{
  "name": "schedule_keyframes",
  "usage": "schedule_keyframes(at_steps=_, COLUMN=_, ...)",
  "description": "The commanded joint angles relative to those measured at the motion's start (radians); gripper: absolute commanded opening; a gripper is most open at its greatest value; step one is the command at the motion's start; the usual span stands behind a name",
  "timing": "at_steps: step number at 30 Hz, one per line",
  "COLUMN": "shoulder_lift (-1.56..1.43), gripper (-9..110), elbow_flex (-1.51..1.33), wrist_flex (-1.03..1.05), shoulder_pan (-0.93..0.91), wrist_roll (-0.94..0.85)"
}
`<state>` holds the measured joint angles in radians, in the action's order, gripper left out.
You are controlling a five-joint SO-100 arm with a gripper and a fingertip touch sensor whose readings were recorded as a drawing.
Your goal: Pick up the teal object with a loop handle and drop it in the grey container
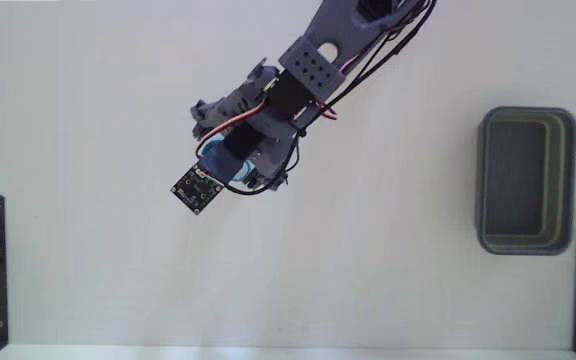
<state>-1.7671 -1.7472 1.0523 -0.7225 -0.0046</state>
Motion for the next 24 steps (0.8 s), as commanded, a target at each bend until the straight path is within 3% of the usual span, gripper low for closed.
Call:
schedule_keyframes(at_steps=1, shoulder_lift=-0.010, gripper=110, elbow_flex=0.061, wrist_flex=-0.012, shoulder_pan=-0.025, wrist_roll=0.005)
schedule_keyframes(at_steps=24, shoulder_lift=0.050, gripper=110, elbow_flex=0.110, wrist_flex=-0.023, shoulder_pan=-0.025, wrist_roll=0.005)
